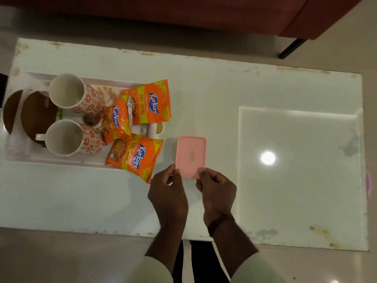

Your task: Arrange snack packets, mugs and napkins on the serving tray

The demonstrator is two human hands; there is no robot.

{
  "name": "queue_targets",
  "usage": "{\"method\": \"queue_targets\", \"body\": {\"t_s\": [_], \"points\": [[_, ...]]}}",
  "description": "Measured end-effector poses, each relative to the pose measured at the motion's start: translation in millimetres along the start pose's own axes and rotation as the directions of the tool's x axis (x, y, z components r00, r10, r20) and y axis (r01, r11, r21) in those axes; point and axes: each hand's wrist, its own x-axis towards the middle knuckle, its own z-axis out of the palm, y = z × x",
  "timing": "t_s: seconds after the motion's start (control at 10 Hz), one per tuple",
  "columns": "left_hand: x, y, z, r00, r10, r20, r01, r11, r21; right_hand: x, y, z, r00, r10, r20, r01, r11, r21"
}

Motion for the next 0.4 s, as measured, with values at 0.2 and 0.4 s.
{"method": "queue_targets", "body": {"t_s": [0.2,0.4], "points": [[-1,5,-4,0.999,0.031,0.016,-0.032,0.999,0.026,-9,-6,3,0.999,0.018,-0.040,-0.018,1.000,-0.005],[-11,26,-34,0.998,0.013,0.057,-0.017,0.997,0.070,-35,-37,-12,0.987,0.152,0.043,-0.151,0.988,-0.033]]}}
